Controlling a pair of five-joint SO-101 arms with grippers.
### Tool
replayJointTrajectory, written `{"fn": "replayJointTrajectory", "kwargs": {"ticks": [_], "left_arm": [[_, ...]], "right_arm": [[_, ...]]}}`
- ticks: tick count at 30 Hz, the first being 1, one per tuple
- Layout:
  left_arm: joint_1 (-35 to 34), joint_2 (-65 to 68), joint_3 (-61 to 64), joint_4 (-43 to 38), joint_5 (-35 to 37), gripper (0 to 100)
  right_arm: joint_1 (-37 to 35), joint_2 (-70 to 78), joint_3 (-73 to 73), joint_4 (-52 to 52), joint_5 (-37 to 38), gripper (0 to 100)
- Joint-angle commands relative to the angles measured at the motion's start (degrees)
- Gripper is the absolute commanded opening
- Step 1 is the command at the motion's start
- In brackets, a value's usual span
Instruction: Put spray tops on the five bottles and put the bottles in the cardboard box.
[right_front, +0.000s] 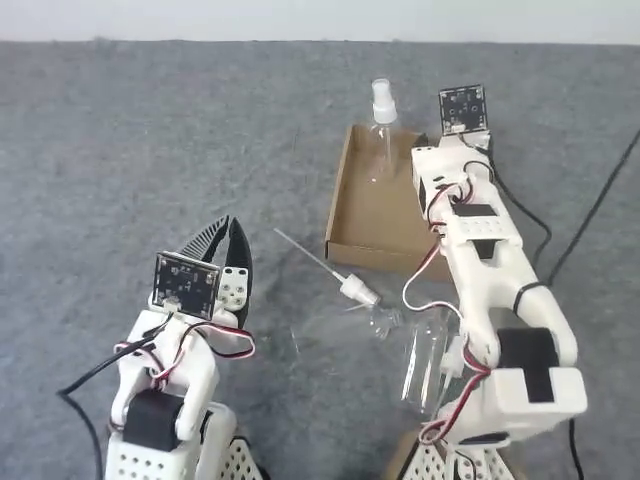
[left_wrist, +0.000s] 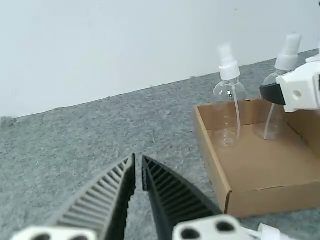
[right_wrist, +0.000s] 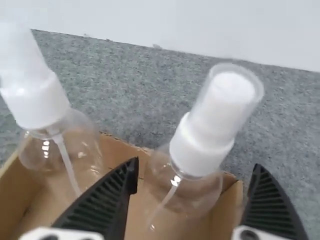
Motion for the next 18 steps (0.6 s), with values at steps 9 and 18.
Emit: {"fn": "replayJointTrajectory", "kwargs": {"ticks": [9, 18], "left_arm": [[-0.5, 1.1, -0.2, -1.5, 0.2, 1], [-0.5, 1.0, 0.2, -1.8, 0.2, 1]], "right_arm": [[0.0, -17.4, -9.1, 17.1, 0.6, 28.4], [0.2, -32.0, -17.0, 52.0, 0.9, 28.1]]}}
